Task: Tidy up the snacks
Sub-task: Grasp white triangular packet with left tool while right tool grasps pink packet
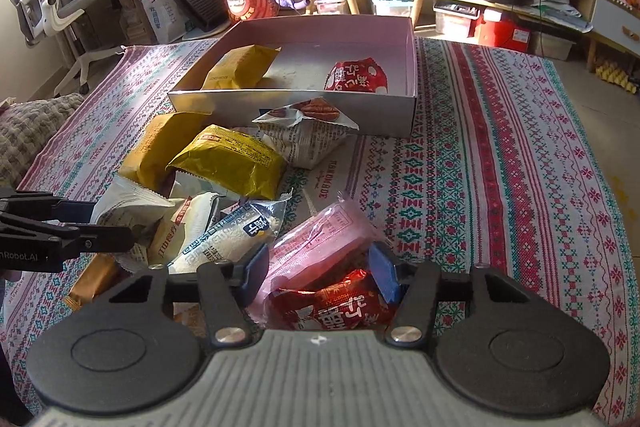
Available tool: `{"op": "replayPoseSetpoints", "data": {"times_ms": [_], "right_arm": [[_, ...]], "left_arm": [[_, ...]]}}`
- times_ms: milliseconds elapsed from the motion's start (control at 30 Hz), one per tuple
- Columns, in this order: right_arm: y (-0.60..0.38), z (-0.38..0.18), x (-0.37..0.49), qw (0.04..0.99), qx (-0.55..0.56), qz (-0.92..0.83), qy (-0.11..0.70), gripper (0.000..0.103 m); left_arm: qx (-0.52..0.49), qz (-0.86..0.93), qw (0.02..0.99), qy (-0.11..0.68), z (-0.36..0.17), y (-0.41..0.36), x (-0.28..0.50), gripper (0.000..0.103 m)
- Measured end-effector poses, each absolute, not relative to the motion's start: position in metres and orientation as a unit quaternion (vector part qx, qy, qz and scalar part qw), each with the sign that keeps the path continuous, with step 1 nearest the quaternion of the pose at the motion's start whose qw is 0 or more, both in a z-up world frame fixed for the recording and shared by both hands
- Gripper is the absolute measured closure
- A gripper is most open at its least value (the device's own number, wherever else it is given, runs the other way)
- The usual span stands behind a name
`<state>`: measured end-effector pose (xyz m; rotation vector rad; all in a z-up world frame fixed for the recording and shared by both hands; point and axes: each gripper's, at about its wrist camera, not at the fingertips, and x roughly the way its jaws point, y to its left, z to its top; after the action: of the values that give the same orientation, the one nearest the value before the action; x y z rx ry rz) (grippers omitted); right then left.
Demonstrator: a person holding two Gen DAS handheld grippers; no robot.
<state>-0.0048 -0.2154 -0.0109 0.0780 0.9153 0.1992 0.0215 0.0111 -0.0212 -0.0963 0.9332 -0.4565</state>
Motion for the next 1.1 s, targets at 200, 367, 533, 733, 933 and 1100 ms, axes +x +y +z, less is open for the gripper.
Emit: {"op": "replayPoseSetpoints", "data": {"times_ms": [200,367,533,733,933,1100], "right_arm": [[-0.208,-0.017,0.002,0.883,0.044,0.098,0.456,0.056],[-0.203,-0.021,0.008,0.880,0.050,0.093,0.464,0.056],[-0.192,-0.029,0.010,0.878,0.023,0.079,0.472,0.056],[-0.181,-0.028,0.008,0.882,-0.021,0.063,0.466,0.064],[-0.184,-0.024,0.009,0.883,-0.020,0.054,0.466,0.072],[-0.189,-0.020,0.011,0.883,-0.006,0.053,0.466,0.074]], "left_arm": [[-0.052,-0.205,0.866,0.453,-0.024,0.009,0.025,0.047],[-0.047,-0.201,0.867,0.454,-0.025,0.006,0.026,0.049],[-0.038,-0.198,0.868,0.454,-0.026,0.002,0.027,0.050],[-0.011,-0.189,0.872,0.451,-0.026,-0.005,0.025,0.051],[0.017,-0.192,0.876,0.442,-0.023,-0.010,0.021,0.059],[0.018,-0.199,0.875,0.440,-0.019,-0.011,0.019,0.064]]}}
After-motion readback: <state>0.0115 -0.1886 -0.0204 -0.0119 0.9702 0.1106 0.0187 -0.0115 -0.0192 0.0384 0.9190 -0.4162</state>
